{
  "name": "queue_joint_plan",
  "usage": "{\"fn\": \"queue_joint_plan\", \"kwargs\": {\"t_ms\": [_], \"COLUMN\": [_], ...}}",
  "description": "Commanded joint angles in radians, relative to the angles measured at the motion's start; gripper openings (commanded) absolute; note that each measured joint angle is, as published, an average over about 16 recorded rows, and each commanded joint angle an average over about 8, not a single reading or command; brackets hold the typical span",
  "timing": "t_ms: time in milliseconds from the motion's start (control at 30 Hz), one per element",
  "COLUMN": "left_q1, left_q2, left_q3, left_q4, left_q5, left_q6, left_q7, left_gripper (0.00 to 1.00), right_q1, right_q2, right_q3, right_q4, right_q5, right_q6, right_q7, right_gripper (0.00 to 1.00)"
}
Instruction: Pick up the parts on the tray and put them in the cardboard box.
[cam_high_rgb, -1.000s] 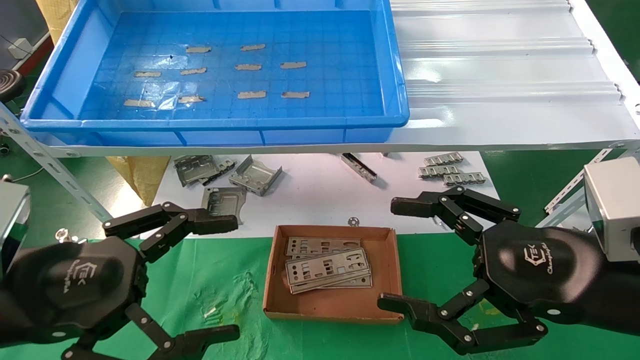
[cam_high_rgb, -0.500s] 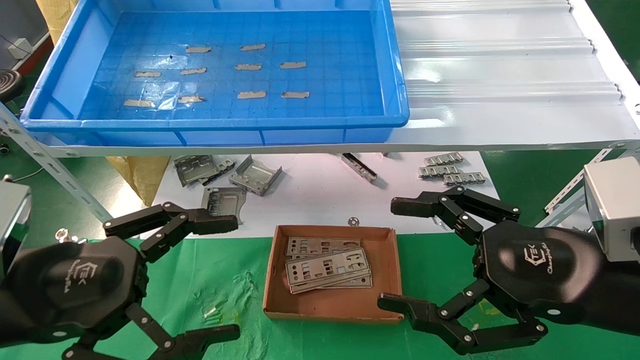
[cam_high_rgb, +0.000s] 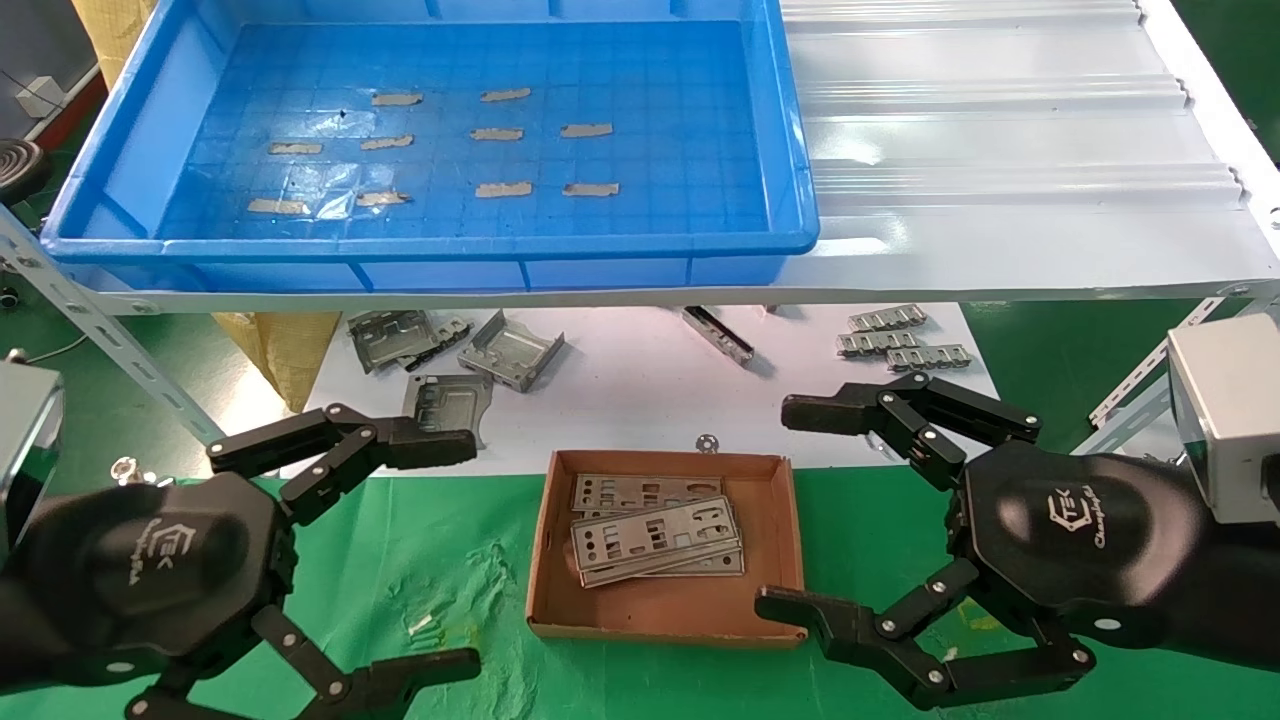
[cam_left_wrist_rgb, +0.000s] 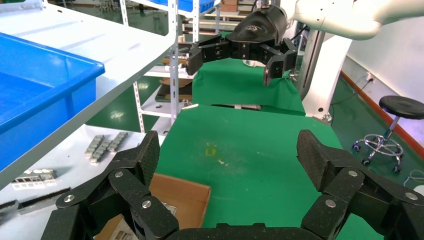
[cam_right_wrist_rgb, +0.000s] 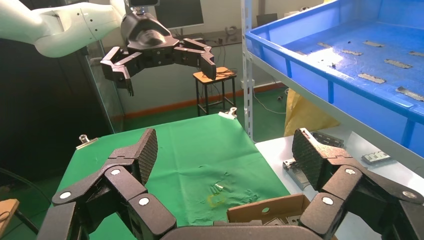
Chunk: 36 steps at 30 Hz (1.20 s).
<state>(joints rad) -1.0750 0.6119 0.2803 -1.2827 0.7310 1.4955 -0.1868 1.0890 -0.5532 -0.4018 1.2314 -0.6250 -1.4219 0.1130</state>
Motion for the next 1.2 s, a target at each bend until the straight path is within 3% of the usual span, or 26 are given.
{"fn": "queue_joint_plan", "kwargs": {"t_ms": [33,1200], "left_q1": [0.000,0.000], "left_q2": [0.000,0.000], "left_q3": [0.000,0.000], "left_q4": [0.000,0.000], "left_q5": [0.000,0.000], "left_q6": [0.000,0.000], "left_q7": [0.000,0.000], "left_gripper": [1.00,1.00], "right_q1": [0.000,0.000], "right_q2": [0.000,0.000], "right_q3": [0.000,0.000], "right_q4": [0.000,0.000], "right_q5": [0.000,0.000], "right_q6": [0.000,0.000], "right_q7": [0.000,0.000], "right_gripper": [1.00,1.00]}}
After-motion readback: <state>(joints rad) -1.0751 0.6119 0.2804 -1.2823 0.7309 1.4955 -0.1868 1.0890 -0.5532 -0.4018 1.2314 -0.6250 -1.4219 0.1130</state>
